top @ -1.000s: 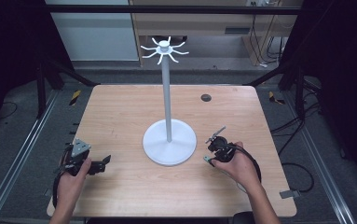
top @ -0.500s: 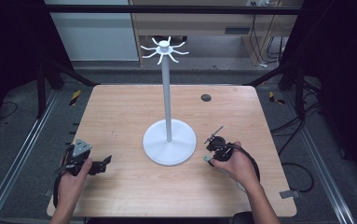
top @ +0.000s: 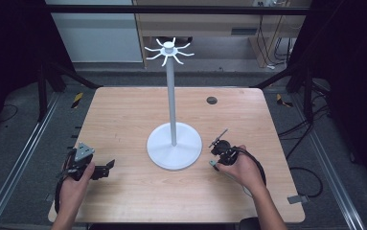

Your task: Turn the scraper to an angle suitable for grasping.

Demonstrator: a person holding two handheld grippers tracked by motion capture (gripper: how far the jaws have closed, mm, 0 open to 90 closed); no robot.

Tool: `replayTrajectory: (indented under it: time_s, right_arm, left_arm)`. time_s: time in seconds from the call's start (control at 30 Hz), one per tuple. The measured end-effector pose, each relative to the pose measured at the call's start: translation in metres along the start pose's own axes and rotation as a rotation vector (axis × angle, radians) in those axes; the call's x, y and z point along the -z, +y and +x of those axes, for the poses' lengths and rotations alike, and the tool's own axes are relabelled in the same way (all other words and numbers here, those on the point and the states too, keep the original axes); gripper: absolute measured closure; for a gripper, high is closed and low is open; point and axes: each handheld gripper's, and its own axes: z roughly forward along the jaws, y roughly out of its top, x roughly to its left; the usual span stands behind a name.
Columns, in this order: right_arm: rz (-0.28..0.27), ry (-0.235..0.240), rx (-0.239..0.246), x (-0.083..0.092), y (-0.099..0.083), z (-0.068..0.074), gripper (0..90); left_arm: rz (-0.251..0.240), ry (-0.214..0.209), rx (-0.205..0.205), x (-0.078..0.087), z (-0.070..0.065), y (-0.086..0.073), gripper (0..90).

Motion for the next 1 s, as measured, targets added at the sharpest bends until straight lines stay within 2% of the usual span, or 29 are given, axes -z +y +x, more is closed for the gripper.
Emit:
replayTrajectory:
  time_s: [0.03, 0.1, 0.37, 0.6, 0.63, 0.7, 0.73, 0.87, 1.0]
  right_arm:
    - [0.006, 0.006, -0.018, 0.000, 0.000, 0.001, 66.6]
    - [0.008, 0.010, -0.007, -0.001, 0.001, 0.000, 66.7]
    - [0.003, 0.028, -0.014, -0.001, 0.001, -0.001, 72.5]
    - [0.000, 0.023, -0.002, -0.001, 0.001, 0.000, 74.0]
    - [-0.002, 0.027, -0.019, 0.000, 0.001, 0.001, 74.1]
    - [-0.015, 0.021, -0.015, 0.002, 0.000, 0.000, 74.2]
    - [-0.036, 0.022, -0.039, 0.005, -0.002, -0.002, 74.2]
    - [-0.073, 0.017, -0.051, 0.013, -0.005, -0.006, 74.2]
    - [-0.094, 0.003, -0.057, 0.017, -0.007, -0.007, 74.2]
  left_arm:
    - [-0.003, 0.001, 0.003, 0.000, 0.000, 0.000, 3.4]
    - [-0.004, 0.001, 0.003, 0.000, 0.000, 0.000, 3.5]
    - [0.000, -0.001, 0.001, 0.000, 0.000, 0.000, 3.6]
    - [-0.002, 0.002, 0.002, 0.000, 0.000, 0.000, 3.6]
    - [-0.002, 0.002, 0.002, 0.000, 0.000, 0.000, 3.6]
    - [-0.002, 0.002, 0.002, 0.001, 0.000, 0.000, 3.6]
    - [-0.002, 0.002, 0.002, 0.001, 0.000, 0.000, 3.6]
    - [-0.001, 0.001, 0.002, 0.000, 0.000, 0.000, 3.6]
    - [0.000, 0.001, 0.004, 0.001, 0.001, -0.001, 3.6]
